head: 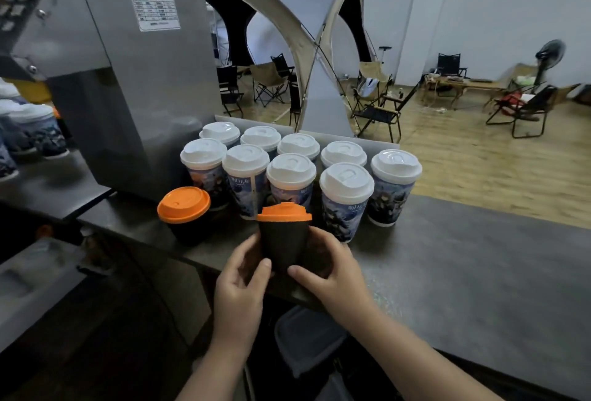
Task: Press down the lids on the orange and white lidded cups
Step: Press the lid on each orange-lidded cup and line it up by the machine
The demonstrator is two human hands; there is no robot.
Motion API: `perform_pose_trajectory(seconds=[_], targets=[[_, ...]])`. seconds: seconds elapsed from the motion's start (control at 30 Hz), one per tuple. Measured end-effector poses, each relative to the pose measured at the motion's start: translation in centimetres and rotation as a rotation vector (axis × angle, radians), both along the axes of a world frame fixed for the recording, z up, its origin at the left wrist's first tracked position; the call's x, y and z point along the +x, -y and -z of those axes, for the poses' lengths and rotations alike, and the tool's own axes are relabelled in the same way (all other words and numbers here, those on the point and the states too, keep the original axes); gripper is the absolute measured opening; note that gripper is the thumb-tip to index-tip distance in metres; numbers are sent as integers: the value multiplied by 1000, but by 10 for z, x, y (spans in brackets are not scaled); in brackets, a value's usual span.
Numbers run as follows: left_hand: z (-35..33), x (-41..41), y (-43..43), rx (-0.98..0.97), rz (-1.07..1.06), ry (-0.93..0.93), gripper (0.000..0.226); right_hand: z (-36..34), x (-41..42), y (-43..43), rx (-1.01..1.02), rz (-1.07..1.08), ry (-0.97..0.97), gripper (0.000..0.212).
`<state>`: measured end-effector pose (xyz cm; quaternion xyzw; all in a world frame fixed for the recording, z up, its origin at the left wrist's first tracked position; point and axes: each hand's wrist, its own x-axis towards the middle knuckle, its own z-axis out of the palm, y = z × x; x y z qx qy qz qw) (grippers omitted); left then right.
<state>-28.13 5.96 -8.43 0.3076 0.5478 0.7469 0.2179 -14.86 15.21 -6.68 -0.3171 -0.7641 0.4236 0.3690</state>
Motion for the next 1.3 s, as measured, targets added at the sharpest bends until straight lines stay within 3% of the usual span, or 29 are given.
perform_pose_trajectory(seconds=[0.1, 0.23, 0.37, 0.57, 0.7, 0.8, 0.97, 1.1, 1.3], targets=[[-3, 36, -3, 61, 96, -2, 27, 4, 39, 10, -81, -35, -170, 78], [-9, 72, -15, 96, 327, 68, 41, 11, 87, 12, -150, 1, -292, 81], [-24, 101, -58, -66, 585, 84, 69, -7, 147, -13, -21, 160, -203, 66], [-33, 145, -118, -310, 789, -62, 56, -1, 212, -42, 59, 284, -41, 62], [-25, 155, -123, -306, 782, -85, 49, 8, 215, -41, 30, 297, -85, 63], [-19, 154, -120, -224, 773, -81, 37, 6, 211, -42, 51, 294, -1, 63], [-18, 150, -120, -184, 849, -93, 62, 5, 213, -40, 86, 253, 7, 60], [-19, 150, -120, -171, 832, -43, 62, 10, 212, -43, 69, 225, -5, 71], [-19, 146, -118, -146, 863, 23, 64, 10, 213, -47, 55, 265, -35, 61]])
